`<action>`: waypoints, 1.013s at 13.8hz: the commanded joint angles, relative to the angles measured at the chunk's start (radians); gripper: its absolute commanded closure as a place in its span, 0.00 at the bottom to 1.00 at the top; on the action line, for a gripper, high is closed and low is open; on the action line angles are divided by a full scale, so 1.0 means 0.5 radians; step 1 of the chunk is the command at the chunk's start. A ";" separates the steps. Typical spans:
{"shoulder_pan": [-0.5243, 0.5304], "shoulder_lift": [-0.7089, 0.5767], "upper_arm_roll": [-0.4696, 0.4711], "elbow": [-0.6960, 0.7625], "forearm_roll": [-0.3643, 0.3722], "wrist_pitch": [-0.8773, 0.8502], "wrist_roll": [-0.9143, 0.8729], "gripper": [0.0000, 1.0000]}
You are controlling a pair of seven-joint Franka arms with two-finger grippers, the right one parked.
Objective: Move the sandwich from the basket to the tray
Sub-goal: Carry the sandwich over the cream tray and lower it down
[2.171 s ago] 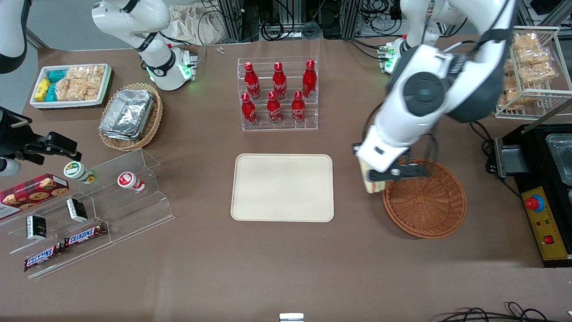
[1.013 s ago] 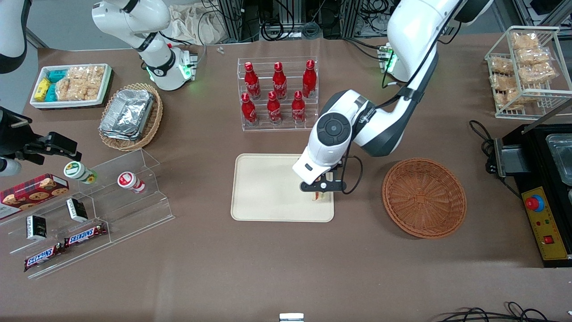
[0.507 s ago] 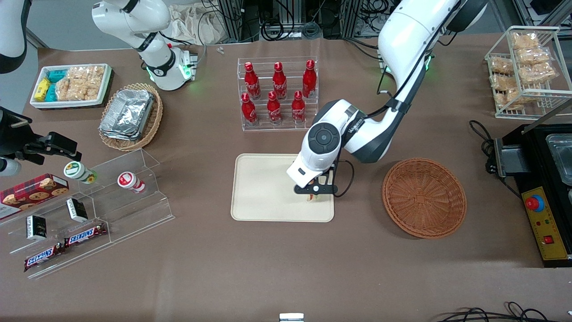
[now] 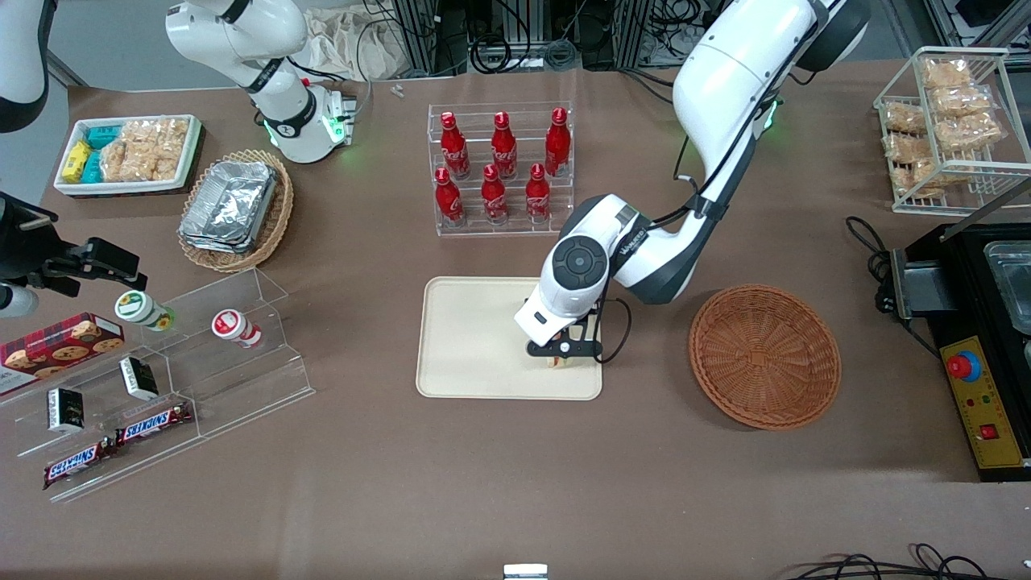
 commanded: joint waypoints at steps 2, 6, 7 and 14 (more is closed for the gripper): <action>-0.018 0.070 0.004 0.085 0.030 0.024 0.001 1.00; -0.018 0.073 0.004 0.081 0.033 0.024 0.001 1.00; -0.015 0.073 0.004 0.081 0.030 0.024 0.010 1.00; -0.018 0.156 0.007 0.085 0.054 0.042 0.032 0.93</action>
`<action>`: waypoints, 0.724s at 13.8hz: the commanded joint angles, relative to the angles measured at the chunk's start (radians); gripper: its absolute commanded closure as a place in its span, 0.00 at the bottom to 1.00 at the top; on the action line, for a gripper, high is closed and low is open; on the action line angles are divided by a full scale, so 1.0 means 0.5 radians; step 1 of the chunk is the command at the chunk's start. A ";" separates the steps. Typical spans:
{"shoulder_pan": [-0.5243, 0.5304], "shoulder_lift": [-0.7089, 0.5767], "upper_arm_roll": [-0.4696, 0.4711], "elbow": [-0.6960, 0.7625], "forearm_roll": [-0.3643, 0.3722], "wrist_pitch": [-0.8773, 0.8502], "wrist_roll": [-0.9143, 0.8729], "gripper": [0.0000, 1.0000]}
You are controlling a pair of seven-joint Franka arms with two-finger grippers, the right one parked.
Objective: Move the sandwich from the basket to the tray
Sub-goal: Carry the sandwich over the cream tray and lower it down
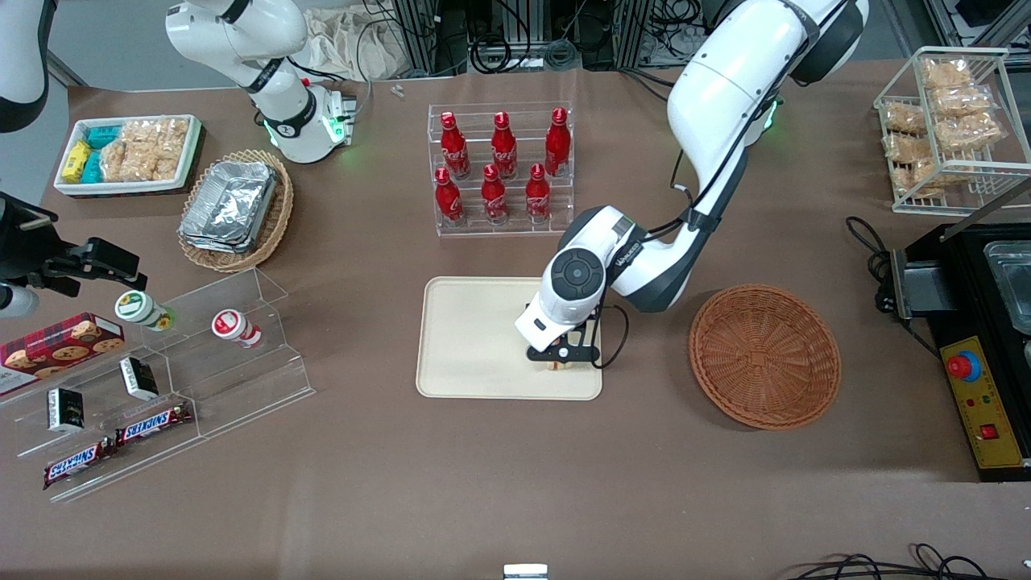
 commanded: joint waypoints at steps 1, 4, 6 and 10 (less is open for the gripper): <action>-0.018 0.070 0.007 0.077 0.052 0.010 0.010 0.89; -0.018 0.091 0.007 0.077 0.065 0.028 0.007 0.77; -0.021 0.097 0.007 0.077 0.065 0.028 0.010 0.65; -0.018 0.097 0.007 0.080 0.080 0.028 0.011 0.37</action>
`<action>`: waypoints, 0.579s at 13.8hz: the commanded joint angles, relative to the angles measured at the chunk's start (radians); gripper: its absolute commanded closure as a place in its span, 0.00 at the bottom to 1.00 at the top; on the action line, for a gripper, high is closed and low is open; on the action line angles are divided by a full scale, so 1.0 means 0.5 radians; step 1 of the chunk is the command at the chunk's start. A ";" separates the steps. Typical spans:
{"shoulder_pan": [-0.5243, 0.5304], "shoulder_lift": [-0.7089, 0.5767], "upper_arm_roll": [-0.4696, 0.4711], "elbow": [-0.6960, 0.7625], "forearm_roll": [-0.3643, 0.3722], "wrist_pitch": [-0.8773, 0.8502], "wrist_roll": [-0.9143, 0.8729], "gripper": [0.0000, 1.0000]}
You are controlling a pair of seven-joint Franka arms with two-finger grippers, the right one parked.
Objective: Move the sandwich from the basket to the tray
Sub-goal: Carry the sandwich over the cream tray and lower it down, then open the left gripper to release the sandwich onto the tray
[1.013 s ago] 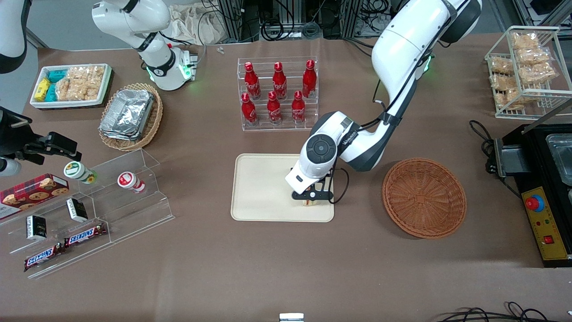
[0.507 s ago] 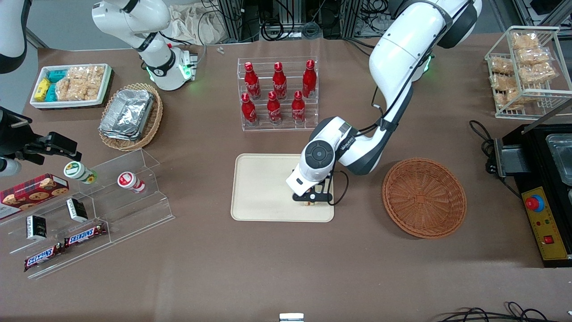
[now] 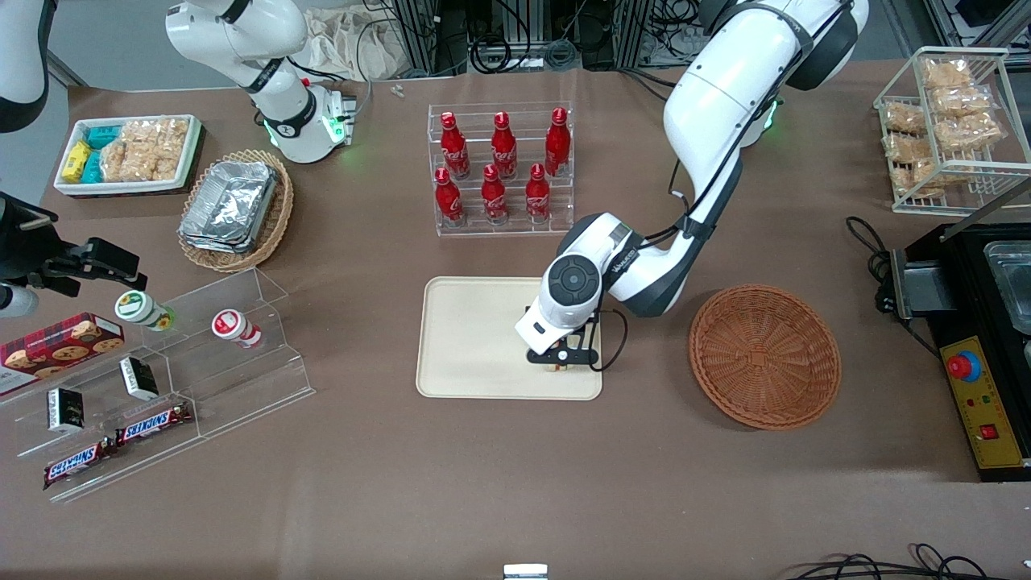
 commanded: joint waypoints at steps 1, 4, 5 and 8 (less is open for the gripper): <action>-0.016 0.044 0.007 0.067 0.036 0.004 0.006 0.33; -0.013 0.028 0.007 0.070 0.033 0.004 -0.012 0.00; -0.013 0.019 0.007 0.070 0.018 0.004 -0.037 0.00; 0.014 -0.048 0.007 0.122 -0.009 -0.021 -0.061 0.00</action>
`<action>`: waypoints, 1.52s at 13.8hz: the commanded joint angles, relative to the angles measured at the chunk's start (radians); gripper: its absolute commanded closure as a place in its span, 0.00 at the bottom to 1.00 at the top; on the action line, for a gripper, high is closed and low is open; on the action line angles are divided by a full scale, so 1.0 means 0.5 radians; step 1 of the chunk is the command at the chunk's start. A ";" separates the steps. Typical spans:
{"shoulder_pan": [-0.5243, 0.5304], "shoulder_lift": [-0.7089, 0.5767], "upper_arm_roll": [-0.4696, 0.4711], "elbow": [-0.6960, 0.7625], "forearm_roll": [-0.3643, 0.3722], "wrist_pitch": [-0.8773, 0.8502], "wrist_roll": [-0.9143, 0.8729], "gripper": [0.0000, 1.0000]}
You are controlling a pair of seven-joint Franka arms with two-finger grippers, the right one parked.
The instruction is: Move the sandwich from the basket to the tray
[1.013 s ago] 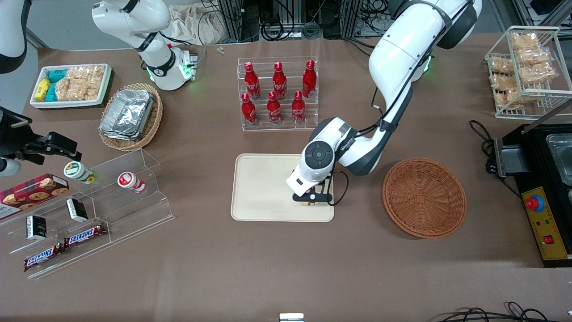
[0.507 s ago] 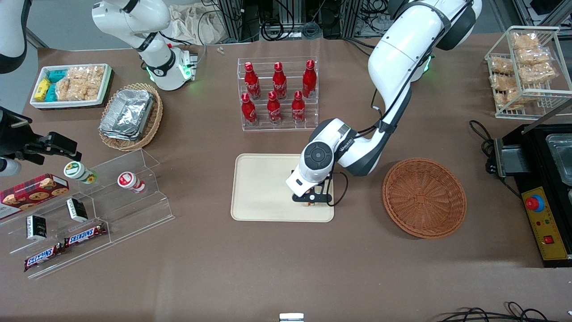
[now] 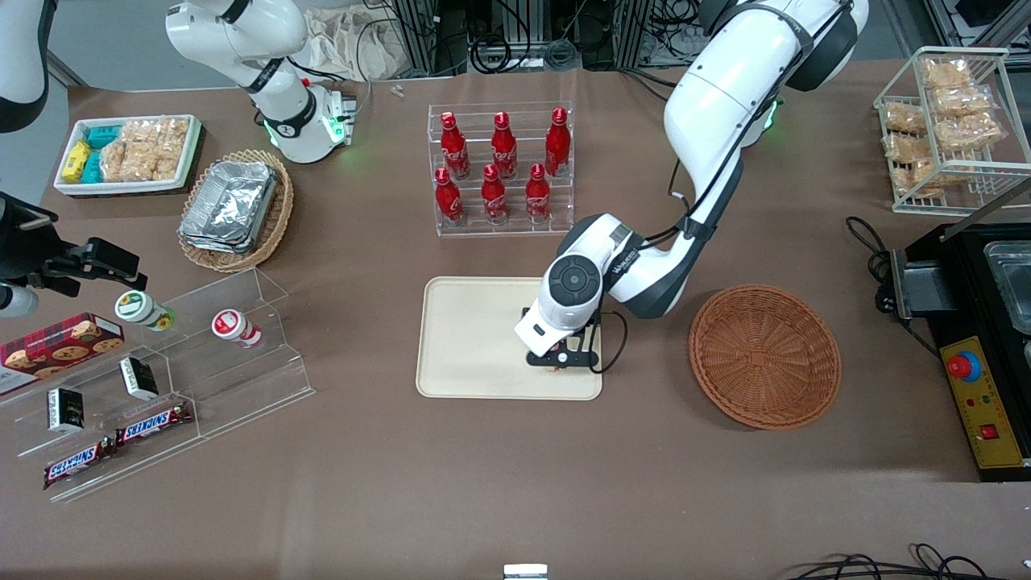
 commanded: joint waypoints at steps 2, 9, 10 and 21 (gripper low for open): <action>0.010 -0.169 0.018 0.052 -0.037 -0.115 -0.243 0.00; 0.320 -0.666 0.015 0.027 -0.043 -0.851 0.022 0.00; 0.359 -0.727 0.015 0.006 -0.040 -0.885 0.086 0.00; 0.854 -1.458 0.021 -0.672 -0.037 -0.879 0.982 0.00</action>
